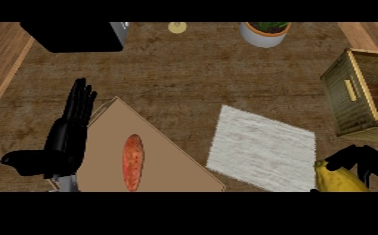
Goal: Pick the lemon from the placemat and place it in the basket
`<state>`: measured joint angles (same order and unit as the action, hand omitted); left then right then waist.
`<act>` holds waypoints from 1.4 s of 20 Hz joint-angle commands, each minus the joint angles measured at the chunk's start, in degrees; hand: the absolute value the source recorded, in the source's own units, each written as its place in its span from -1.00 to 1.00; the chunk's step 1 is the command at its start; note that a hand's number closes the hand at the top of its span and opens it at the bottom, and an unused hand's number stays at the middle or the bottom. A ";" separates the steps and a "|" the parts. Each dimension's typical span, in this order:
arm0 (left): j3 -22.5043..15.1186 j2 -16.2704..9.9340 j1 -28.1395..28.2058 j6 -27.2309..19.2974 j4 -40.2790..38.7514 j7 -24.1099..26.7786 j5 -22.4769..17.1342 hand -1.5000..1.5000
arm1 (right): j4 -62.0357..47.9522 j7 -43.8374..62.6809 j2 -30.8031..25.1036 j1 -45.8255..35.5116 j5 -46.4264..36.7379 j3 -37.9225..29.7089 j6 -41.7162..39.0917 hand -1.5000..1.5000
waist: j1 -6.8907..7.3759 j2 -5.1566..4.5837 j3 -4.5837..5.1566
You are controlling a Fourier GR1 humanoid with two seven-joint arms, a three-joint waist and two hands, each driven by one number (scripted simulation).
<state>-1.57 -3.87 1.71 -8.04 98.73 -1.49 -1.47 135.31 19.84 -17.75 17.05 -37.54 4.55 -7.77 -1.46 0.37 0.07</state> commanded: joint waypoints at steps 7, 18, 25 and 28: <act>0.73 -0.01 -2.49 0.12 -2.05 -0.21 0.01 0.00 | 8.57 9.84 -6.89 -4.94 14.03 -23.78 -12.37 1.00 | 0.53 -0.21 -0.03; 1.46 -0.41 -4.19 0.20 -1.60 -1.65 0.36 0.00 | -11.99 -2.85 -13.16 -9.27 27.15 -48.82 -19.41 1.00 | 0.74 -0.24 -0.10; 0.87 -0.10 -1.46 1.23 0.36 -2.53 0.14 0.00 | -28.67 -12.67 -16.66 -15.34 16.78 -45.50 -15.70 1.00 | 1.67 -0.43 -0.10; 4.23 -1.60 -3.69 3.11 0.17 -3.48 -3.38 0.00 | -31.85 -14.51 -17.25 -16.22 14.69 -44.34 -15.13 1.00 | 1.61 -0.41 -0.08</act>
<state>-0.12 -3.93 0.45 -5.94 98.15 -1.76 -2.39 109.07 9.14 -33.97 2.09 -19.36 -40.97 -24.04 0.05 0.00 -0.01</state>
